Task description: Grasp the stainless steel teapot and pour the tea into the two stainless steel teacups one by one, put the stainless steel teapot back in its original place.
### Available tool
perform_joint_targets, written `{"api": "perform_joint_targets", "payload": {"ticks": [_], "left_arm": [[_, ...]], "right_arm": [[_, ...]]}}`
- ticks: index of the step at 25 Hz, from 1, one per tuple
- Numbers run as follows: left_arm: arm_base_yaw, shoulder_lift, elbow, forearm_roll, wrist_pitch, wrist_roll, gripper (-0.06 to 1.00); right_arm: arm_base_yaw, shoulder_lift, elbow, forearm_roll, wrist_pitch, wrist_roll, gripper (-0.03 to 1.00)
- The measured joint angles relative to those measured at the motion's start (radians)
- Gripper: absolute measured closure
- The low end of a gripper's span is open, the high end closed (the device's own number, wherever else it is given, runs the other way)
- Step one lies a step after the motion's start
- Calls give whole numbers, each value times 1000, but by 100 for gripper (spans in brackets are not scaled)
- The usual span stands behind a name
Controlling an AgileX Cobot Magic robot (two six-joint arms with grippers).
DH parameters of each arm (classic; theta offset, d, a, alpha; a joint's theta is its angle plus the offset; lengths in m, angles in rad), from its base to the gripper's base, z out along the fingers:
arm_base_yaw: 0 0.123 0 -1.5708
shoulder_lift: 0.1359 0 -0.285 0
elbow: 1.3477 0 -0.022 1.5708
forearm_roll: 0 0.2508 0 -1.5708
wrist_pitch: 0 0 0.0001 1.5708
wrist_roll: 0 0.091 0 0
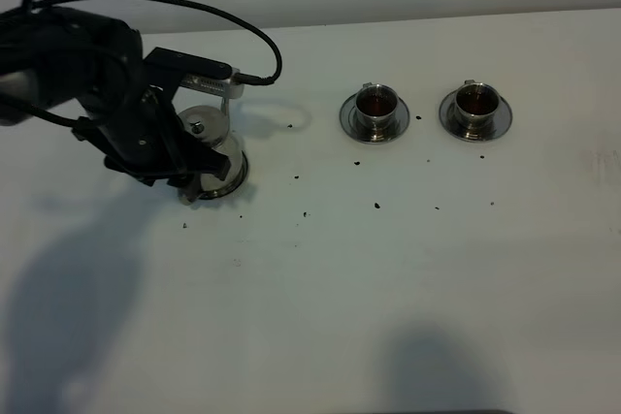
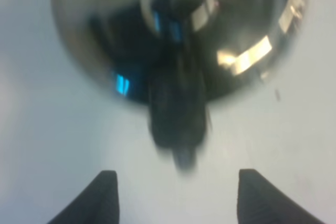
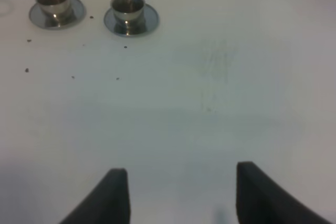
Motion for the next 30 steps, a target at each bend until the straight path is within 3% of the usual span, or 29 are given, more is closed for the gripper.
{"api": "perform_joint_targets", "payload": {"ticks": [6, 8, 15, 19, 26, 30], "left_arm": [[0, -149, 7, -20, 315, 14, 41], [0, -210, 52, -11, 359, 12, 42], [0, -547, 374, 0, 360, -32, 46], [2, -727, 479, 2, 360, -32, 49], [101, -880, 647, -37, 344, -31, 51], [132, -939, 737, -44, 242, -30, 51]], "right_arm": [[0, 0, 0, 0, 0, 0, 52], [0, 0, 0, 0, 0, 0, 52], [0, 0, 0, 0, 0, 0, 52], [0, 0, 0, 0, 0, 0, 52], [0, 0, 0, 0, 0, 0, 52], [0, 0, 0, 0, 0, 0, 52]]}}
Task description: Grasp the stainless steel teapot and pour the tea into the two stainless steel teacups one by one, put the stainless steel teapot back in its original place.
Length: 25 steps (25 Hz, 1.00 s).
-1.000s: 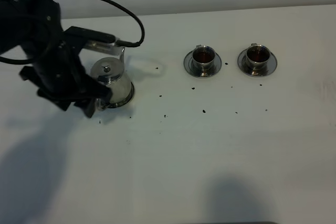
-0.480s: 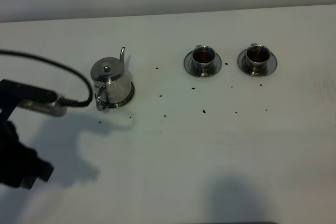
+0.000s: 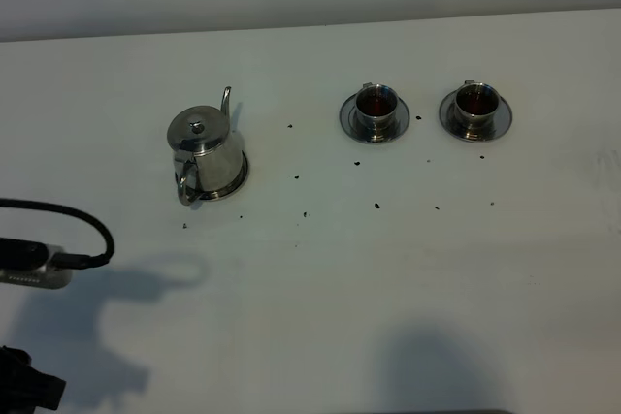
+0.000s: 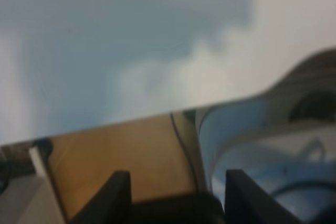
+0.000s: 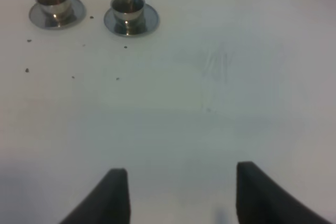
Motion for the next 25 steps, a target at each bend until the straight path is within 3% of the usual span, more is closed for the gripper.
{"api": "perform_joint_targets", "payload": {"ticks": [5, 12, 18, 25], "left_arm": [[109, -103, 53, -4, -18, 21, 51], [199, -364, 53, -6, -15, 40, 51], [244, -559, 53, -6, -13, 41, 51], [245, -734, 55, -6, -12, 41, 51]], "right_arm": [[0, 0, 0, 0, 0, 0, 52], [0, 0, 0, 0, 0, 0, 52], [0, 0, 0, 0, 0, 0, 52], [0, 0, 0, 0, 0, 0, 52]]}}
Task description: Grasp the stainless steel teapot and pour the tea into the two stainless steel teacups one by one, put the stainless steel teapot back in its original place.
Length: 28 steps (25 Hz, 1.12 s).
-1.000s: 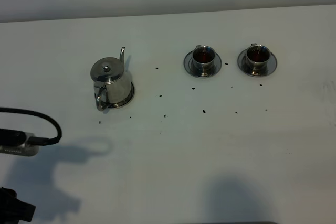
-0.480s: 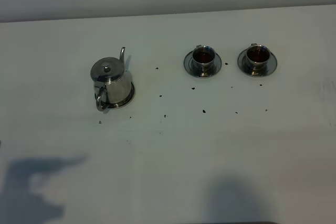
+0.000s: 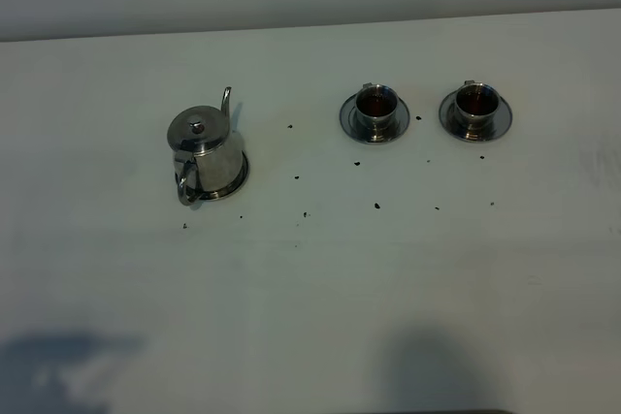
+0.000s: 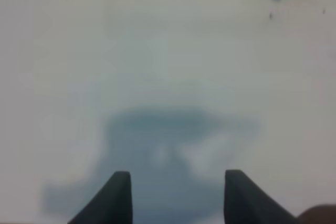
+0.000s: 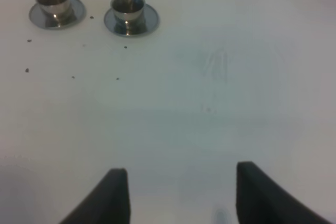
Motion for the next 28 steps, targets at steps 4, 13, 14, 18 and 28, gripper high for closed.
{"api": "perform_joint_targets", "payload": {"ticks": [4, 13, 14, 18, 28], "left_arm": [[16, -69, 1, 2, 0, 1, 51], [29, -210, 3, 0, 1, 18, 51], [29, -210, 3, 0, 1, 18, 51], [24, -209, 4, 0, 1, 18, 51], [24, -209, 4, 0, 1, 18, 51]], "right_arm": [[0, 0, 0, 0, 0, 0, 52], [0, 0, 0, 0, 0, 0, 52], [0, 0, 0, 0, 0, 0, 52], [0, 0, 0, 0, 0, 0, 52], [0, 0, 0, 0, 0, 0, 52]]}}
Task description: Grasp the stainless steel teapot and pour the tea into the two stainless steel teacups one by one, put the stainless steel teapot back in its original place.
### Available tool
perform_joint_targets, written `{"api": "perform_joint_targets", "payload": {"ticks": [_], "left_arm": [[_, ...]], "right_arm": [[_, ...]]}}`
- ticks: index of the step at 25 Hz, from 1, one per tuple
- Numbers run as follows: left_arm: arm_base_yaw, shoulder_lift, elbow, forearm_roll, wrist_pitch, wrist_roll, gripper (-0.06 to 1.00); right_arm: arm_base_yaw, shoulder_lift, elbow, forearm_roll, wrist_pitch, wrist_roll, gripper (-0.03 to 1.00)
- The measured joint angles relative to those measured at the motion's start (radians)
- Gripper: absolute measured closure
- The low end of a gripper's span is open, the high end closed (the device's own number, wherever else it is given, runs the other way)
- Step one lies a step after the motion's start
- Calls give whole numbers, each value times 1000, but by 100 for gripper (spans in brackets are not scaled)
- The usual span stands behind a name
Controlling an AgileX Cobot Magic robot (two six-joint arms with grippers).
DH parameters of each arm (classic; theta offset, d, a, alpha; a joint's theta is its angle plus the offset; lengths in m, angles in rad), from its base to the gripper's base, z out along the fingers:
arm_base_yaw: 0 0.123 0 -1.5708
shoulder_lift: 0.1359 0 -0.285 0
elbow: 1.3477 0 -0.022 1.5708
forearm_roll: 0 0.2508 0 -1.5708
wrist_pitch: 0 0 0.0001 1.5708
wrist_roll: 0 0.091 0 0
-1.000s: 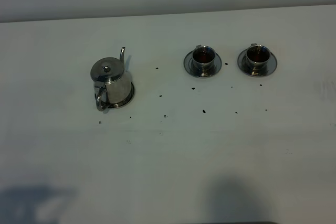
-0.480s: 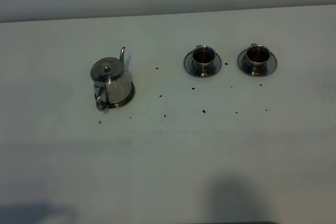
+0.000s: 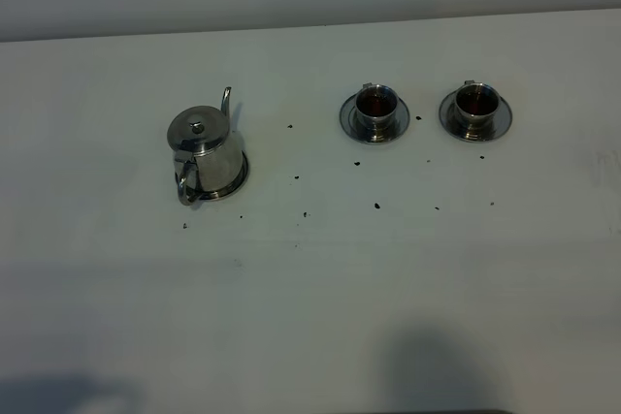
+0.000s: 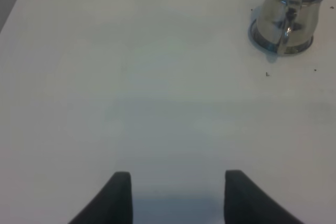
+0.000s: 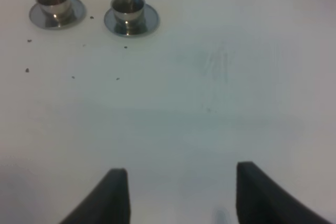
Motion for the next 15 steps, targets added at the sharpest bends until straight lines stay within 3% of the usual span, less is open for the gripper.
{"api": "perform_joint_targets", "payload": {"ticks": [15], "left_arm": [[0, 0, 0, 0, 0, 0, 51]], "right_arm": [[0, 0, 0, 0, 0, 0, 52]]}}
